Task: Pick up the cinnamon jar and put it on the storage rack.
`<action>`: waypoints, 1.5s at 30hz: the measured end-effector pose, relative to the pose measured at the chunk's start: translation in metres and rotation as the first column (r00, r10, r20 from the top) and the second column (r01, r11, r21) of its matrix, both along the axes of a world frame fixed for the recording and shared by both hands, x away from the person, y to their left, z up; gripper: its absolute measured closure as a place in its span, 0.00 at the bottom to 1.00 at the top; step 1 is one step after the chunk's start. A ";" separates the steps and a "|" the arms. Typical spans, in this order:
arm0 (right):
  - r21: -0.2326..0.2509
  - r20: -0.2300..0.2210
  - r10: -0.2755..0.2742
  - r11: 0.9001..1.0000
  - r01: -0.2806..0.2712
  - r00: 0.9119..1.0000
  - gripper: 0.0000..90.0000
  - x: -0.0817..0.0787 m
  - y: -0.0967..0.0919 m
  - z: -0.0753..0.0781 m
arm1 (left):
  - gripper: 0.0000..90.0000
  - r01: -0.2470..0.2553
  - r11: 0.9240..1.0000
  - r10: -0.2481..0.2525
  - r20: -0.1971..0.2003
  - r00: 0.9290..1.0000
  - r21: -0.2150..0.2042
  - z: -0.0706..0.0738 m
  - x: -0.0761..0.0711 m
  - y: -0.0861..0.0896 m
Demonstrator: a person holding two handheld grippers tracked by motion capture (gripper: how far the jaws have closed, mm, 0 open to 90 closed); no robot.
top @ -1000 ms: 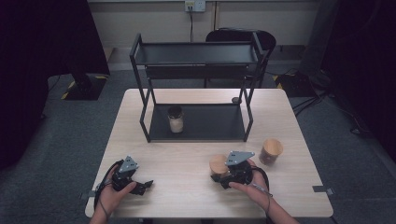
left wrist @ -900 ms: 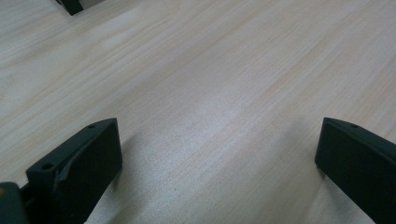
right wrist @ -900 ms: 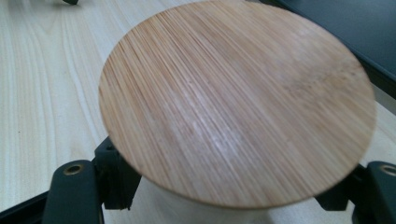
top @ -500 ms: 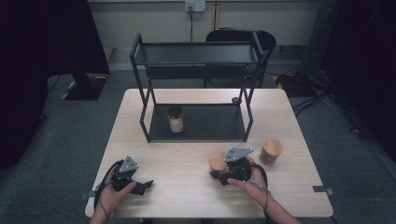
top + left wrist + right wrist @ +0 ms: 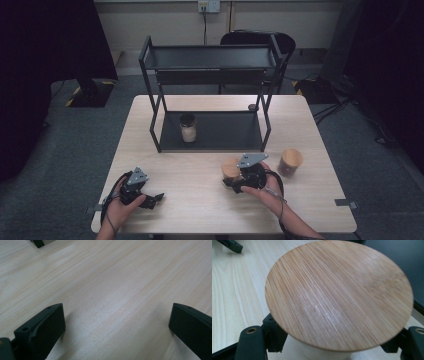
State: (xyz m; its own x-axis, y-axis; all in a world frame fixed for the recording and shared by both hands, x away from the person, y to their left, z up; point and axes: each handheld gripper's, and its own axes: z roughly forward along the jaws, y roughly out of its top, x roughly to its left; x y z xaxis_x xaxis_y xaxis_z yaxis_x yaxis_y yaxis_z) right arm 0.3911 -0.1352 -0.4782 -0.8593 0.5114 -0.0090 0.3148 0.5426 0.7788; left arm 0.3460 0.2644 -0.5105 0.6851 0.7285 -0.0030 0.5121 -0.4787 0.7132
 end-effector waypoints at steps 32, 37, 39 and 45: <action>0.012 -0.013 -0.029 1.000 0.029 0.999 0.28 0.026 0.019 0.007 | 0.00 0.002 1.000 -0.002 0.001 1.000 0.002 0.000 0.000 0.000; 0.012 -0.011 -0.034 0.999 0.034 0.999 0.28 0.031 0.022 0.007 | 0.00 0.002 1.000 -0.002 0.001 1.000 0.002 0.000 0.000 0.000; 0.010 -0.013 -0.034 0.999 0.034 0.999 0.28 0.032 0.023 0.007 | 0.00 0.002 1.000 -0.002 0.001 1.000 0.002 0.000 0.000 0.000; 0.005 -0.014 -0.031 1.000 0.031 0.999 0.28 0.036 0.027 0.006 | 0.00 0.002 1.000 -0.002 0.001 1.000 0.002 0.000 0.000 0.000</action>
State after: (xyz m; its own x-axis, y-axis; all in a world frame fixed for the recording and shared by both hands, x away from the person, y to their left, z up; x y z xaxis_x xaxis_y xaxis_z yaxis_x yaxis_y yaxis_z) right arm 0.4271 -0.1086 -0.4718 -0.8431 0.5378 0.0054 0.3418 0.5280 0.7774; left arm 0.3460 0.2645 -0.5104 0.6863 0.7273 -0.0014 0.5108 -0.4807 0.7128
